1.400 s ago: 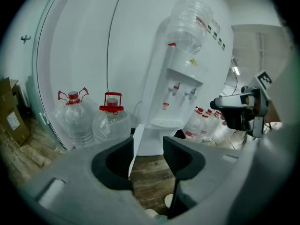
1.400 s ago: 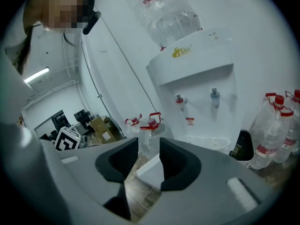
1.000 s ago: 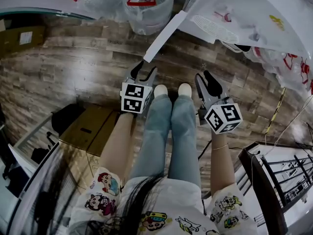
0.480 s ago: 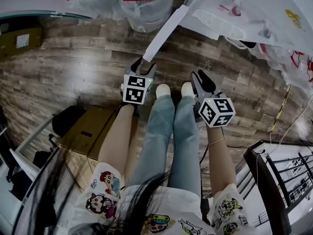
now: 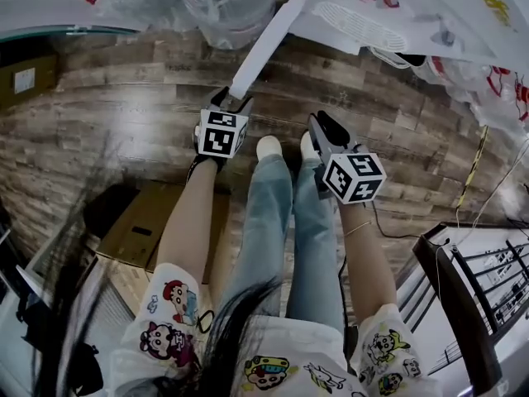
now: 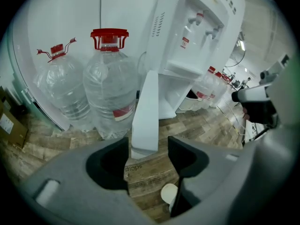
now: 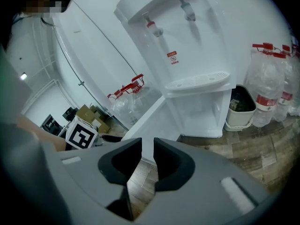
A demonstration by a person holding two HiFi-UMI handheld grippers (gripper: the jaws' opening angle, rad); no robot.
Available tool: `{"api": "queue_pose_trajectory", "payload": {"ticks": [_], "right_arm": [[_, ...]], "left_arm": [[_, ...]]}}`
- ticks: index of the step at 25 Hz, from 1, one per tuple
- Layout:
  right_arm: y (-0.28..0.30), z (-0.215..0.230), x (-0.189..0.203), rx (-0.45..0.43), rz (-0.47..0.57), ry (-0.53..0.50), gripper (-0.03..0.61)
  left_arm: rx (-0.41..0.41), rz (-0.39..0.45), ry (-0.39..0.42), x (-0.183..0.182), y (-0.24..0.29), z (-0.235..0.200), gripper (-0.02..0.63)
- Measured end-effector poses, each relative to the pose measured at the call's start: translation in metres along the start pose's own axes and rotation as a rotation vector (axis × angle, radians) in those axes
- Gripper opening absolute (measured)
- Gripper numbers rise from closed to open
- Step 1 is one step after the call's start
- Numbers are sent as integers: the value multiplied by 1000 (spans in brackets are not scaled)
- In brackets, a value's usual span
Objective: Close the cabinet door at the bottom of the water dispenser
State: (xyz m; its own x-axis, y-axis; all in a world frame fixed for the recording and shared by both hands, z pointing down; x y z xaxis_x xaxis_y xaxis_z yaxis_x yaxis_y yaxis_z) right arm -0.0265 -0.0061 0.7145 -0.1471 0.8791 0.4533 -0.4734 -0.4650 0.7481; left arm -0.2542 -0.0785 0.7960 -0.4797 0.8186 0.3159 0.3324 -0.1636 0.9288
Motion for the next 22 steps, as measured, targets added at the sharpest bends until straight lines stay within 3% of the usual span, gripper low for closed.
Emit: {"api": "queue_pose_trajectory", "payload": {"ticks": [4, 8, 22], "right_arm": [[-6, -1, 3, 3, 10, 10, 83], [-12, 2, 4, 21, 27, 23, 66], [-44, 23, 33, 73, 84, 129, 12]], "left_arm": [[-13, -8, -12, 4, 5, 2, 253], [-33, -8, -22, 6, 5, 5, 183], [-54, -53, -18, 7, 12, 48, 178]]}}
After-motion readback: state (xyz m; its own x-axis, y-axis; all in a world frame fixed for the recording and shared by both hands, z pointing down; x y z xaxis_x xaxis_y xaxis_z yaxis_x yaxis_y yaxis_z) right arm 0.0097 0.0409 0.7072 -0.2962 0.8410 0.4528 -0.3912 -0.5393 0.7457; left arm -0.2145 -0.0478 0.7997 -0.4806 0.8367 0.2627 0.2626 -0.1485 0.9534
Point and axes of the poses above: the fingertips, and each gripper's own axes: y forward along the fingers, z to its right, x out of its underside, the point moved 8 cm from there along -y, backward along the fingers, and after that the axes turned 11 degrees about -z, right-handed, at the moved point
